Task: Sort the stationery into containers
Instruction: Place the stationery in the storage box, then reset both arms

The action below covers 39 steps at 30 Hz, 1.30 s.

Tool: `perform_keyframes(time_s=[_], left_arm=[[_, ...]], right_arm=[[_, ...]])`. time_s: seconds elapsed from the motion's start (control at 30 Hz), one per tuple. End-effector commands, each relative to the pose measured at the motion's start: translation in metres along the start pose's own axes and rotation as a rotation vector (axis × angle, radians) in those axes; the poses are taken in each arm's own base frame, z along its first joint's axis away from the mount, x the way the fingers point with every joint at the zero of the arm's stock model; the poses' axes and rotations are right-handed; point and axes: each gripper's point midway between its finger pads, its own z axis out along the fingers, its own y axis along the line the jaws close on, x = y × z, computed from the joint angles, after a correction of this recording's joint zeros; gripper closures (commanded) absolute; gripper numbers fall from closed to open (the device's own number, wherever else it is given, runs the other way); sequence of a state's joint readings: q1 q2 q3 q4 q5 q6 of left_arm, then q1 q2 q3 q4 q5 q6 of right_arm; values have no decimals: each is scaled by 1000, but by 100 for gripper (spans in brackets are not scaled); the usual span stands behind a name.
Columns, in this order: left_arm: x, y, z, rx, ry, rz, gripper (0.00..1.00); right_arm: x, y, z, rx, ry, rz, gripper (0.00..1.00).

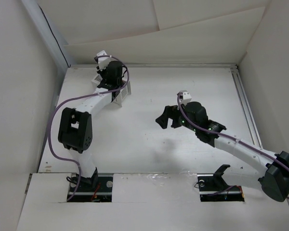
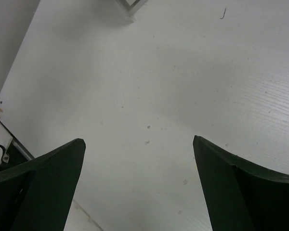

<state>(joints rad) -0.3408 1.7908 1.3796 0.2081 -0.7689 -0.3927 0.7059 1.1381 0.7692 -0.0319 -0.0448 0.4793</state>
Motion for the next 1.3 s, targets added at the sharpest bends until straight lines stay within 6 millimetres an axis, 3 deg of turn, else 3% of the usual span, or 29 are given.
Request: perform_keyframes(time_s=[0.0,0.3,0.53,0.6,0.67,0.83,0.9,0.93,0.97,1.0,1.03,1.1,1.13,1.17,1.2,1.23,1.27], left_arm=[[-22,-8,1,3,-59,-34,100],[-13,-16,4,9,-49,-32,99],[-17,-23,-10,52,-52,-35,80],[-32,-25,-17,70,-67,-69,76],[-29,-27,-23,88,-58,-76,70],[-51,-25,-37,120,-79,-119,63],[-52,-22,-42,125,-67,-129,55],[-67,-24,-51,161,-78,-163,48],[-70,-24,-56,181,-74,-187,41],[-68,-22,-61,198,-63,-199,20],[-82,-23,-76,250,-67,-239,0],[-91,-20,-91,301,-69,-296,0],[-75,-13,-95,309,-39,-318,0],[-90,-7,-112,357,-57,-364,0],[-89,-4,-120,380,-53,-383,0],[-71,6,-123,381,-28,-378,0],[-68,10,-130,402,-17,-386,0]], right_arm=[[-22,7,-3,-38,-76,10,0],[-21,9,-3,-46,-72,10,0],[-17,7,-3,-41,-64,10,0],[-17,7,-3,-41,-64,10,0],[-17,7,-3,-41,-64,10,0],[-21,5,-5,-38,-76,13,0],[-24,7,-7,-43,-86,12,0],[-24,7,-7,-43,-86,12,0],[-21,3,-7,-31,-82,13,0],[-23,4,-9,-35,-90,13,0],[-24,3,-9,-26,-95,13,0],[-27,2,-11,-21,-108,13,0],[-24,-3,-10,-8,-103,17,0],[-28,-3,-13,-6,-118,17,0],[-28,-3,-13,-6,-119,17,0],[-30,-6,-13,3,-123,20,0],[-31,-7,-13,11,-129,32,0]])
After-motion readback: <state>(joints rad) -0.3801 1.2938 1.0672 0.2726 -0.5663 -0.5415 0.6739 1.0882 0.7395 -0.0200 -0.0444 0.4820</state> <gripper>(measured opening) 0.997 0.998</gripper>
